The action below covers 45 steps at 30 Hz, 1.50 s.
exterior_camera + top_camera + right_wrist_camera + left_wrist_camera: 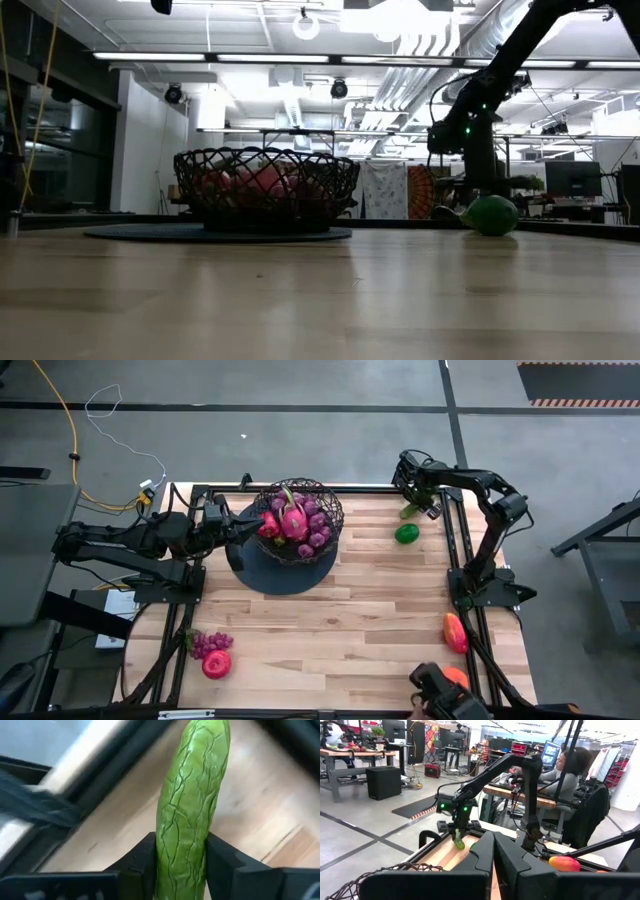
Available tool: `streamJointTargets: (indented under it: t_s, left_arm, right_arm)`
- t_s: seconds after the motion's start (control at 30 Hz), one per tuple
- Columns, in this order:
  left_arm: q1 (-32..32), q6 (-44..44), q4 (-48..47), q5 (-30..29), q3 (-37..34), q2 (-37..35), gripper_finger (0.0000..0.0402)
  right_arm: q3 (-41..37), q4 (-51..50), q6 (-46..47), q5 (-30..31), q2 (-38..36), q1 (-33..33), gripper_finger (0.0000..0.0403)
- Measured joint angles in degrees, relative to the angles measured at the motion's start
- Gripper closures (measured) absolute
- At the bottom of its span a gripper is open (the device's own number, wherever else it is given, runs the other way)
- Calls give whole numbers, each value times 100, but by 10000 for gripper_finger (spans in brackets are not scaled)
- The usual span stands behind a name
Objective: Build produce basket
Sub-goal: Put the green cucumber into the black basket
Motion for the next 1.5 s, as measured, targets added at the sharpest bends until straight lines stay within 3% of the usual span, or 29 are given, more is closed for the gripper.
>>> streamJointTargets:
  t_s: [0.17,0.3,0.43,0.57,0.67,0.8,0.97,1.5]
  left_arm:
    - [0,129,0,2,0,-9,401]
    - [1,197,0,2,0,-9,401]
    - [1,255,-2,11,0,-9,401]
    - [2,507,-2,169,0,-9,401]
    - [0,650,-2,167,0,-9,401]
    - [0,651,-2,149,0,-8,396]
    - [0,538,-2,142,0,-7,388]
    - [0,511,-7,178,0,11,333]
  right_arm:
    - [0,38,-1142,610,-925,219,294]
    - [2,619,-3080,835,-2131,671,294]
    - [2,1236,-5020,48,-3318,1508,294]
    - [7,1436,-5867,-1113,-4147,2571,291]
    - [7,1399,-6379,-1333,-4482,3432,289]
    - [9,1420,-6585,-1311,-4626,4358,287]
    - [7,1612,-6588,-1252,-4537,4988,286]
    - [7,1818,-6693,-1213,-4377,5249,284]
